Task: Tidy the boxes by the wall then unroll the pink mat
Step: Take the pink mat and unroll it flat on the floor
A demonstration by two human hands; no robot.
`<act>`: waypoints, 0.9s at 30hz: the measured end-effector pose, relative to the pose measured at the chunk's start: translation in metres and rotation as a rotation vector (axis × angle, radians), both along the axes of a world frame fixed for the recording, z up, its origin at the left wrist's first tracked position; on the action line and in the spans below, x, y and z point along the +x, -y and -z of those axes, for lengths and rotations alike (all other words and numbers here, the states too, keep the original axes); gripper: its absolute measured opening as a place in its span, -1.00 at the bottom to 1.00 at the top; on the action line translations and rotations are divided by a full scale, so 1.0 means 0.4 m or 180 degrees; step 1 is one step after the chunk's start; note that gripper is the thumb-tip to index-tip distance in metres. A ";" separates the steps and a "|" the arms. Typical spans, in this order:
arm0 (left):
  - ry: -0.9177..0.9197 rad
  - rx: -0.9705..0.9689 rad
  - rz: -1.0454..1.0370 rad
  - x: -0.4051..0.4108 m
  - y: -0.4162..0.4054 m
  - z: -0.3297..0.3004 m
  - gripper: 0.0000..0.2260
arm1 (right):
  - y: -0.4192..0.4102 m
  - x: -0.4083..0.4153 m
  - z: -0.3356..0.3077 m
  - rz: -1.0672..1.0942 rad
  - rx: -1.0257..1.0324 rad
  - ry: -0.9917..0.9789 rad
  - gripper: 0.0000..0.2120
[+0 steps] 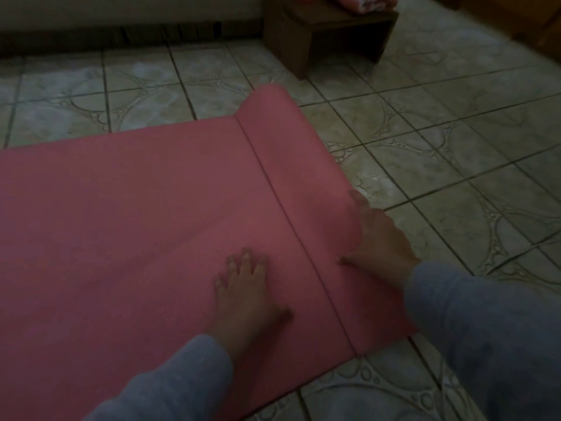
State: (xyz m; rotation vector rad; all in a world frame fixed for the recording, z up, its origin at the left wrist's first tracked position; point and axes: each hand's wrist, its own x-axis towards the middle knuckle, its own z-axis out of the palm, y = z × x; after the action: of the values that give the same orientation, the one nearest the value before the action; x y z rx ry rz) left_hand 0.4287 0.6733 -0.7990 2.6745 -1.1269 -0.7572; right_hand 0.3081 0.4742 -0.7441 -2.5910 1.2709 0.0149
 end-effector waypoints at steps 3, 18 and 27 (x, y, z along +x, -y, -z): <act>0.0024 0.0056 0.0009 -0.004 -0.001 0.002 0.06 | 0.037 -0.013 -0.007 0.0186 0.0240 0.0198 0.19; 0.0012 0.0012 -0.0012 -0.007 -0.006 -0.002 0.07 | -0.023 0.014 0.041 0.0090 -0.0282 -0.1064 0.22; -0.0026 0.0002 -0.0005 -0.003 -0.004 0.009 0.08 | 0.068 -0.042 0.011 0.0412 -0.0285 -0.0547 0.11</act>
State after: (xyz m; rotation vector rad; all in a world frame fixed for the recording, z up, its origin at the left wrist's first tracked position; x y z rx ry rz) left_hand 0.4273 0.6749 -0.8025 2.6701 -1.1227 -0.7677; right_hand 0.2914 0.4470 -0.7487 -2.6240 1.5303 0.1636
